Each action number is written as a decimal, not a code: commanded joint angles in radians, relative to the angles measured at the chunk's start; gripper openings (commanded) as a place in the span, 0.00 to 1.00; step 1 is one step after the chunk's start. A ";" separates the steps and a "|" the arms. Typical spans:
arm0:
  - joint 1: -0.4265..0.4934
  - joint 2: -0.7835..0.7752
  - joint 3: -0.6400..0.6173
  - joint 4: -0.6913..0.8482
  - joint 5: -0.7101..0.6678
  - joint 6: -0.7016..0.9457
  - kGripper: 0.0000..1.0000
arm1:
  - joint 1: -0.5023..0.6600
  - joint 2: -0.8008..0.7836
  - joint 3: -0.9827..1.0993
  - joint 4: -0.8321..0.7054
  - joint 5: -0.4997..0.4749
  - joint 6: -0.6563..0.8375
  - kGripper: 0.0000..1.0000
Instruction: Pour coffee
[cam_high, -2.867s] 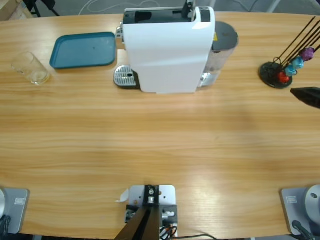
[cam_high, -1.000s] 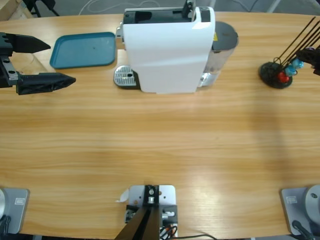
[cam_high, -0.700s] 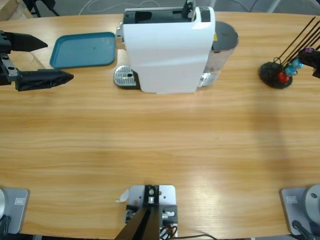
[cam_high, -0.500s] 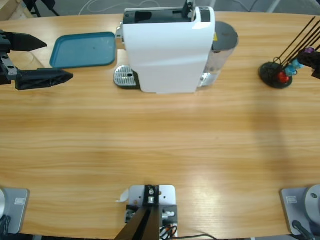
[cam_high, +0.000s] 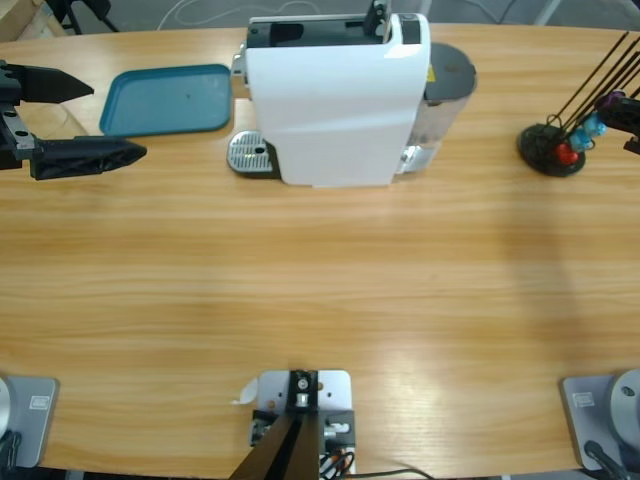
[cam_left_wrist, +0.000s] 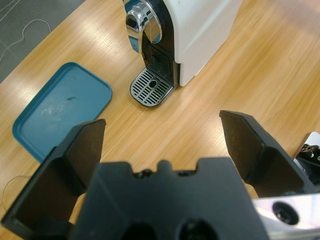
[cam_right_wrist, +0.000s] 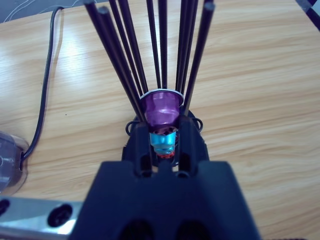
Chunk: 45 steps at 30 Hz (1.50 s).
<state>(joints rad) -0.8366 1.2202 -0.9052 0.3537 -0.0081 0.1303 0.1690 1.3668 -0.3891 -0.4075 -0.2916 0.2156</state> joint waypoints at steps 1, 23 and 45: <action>0.008 -0.015 0.048 -0.003 0.014 -0.011 1.00 | -0.018 0.002 0.012 0.001 -0.023 0.004 0.00; 0.005 0.012 0.054 -0.007 0.013 -0.035 1.00 | -0.002 -0.153 -0.238 0.315 -0.082 -0.021 0.00; -0.023 -0.080 0.091 0.009 0.014 -0.040 1.00 | 0.359 -0.248 -0.566 0.715 0.477 -0.660 0.00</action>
<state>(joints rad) -0.8398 1.2168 -0.8846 0.3535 -0.0081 0.1077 0.3552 0.9874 -0.8241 0.2542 0.1033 -0.2550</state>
